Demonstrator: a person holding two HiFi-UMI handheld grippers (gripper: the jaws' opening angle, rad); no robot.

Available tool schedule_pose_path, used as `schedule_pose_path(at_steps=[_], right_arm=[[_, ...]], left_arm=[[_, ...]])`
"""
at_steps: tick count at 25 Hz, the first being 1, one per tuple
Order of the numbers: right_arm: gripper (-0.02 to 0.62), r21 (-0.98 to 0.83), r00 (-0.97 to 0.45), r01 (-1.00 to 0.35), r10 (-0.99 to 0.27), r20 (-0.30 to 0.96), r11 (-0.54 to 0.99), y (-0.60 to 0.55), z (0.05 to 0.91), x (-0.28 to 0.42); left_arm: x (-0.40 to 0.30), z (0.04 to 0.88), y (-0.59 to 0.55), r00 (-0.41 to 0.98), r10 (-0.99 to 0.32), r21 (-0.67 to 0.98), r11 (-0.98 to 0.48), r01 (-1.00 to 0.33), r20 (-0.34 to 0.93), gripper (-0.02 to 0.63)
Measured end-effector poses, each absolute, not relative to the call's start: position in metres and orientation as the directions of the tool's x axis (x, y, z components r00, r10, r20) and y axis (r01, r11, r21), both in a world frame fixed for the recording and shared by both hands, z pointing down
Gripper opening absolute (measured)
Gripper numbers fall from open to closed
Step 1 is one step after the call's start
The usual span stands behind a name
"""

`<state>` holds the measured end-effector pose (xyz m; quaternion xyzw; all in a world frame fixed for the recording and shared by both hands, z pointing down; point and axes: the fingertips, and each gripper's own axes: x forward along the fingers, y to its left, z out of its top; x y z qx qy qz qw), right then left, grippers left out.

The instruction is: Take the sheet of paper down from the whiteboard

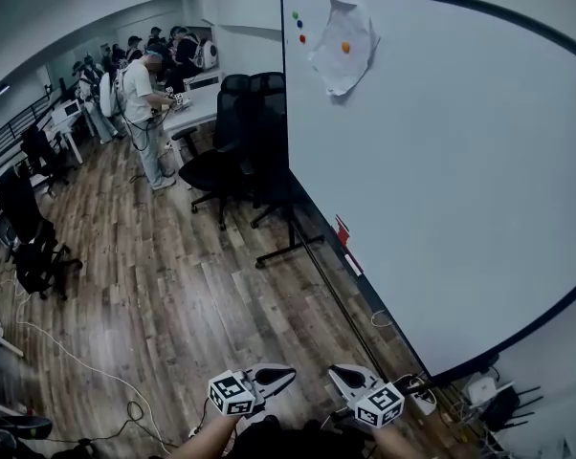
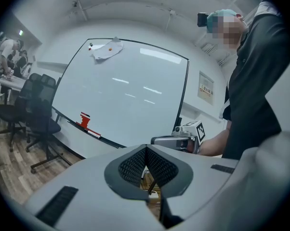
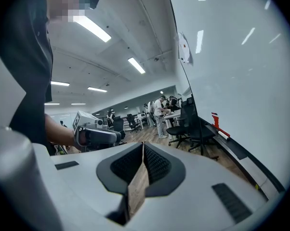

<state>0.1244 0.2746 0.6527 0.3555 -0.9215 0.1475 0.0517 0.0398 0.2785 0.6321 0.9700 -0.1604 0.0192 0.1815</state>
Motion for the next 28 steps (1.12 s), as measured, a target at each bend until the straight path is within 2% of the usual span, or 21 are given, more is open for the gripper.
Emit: schedule_pose_path(at_steps=[8,14,24,28], right_arm=[[0.021,-0.268,-0.768,-0.64,-0.604,0.213,0.72,0.275,0.677,0.126],[0.021,-0.267,-0.755,-0.655,-0.62,0.214,0.707,0.244,0.681,0.12],[0.021,-0.232,-0.714,-0.699,-0.649,0.262,0.676,0.145,0.676,0.068],[0.021,-0.195,-0.681,-0.731,-0.681,0.267,0.654,0.1,0.667,0.049]], left_arm=[[0.043,0.641,0.278,0.928,-0.359,0.374,-0.85,-0.371,0.104,0.011],[0.037,0.643,0.245,0.933,-0.347,0.366,-0.859,-0.358,0.099,0.011],[-0.03,0.637,0.142,0.931,-0.366,0.362,-0.865,-0.348,0.022,0.011],[-0.051,0.637,0.102,0.944,-0.331,0.366,-0.878,-0.309,0.002,0.011]])
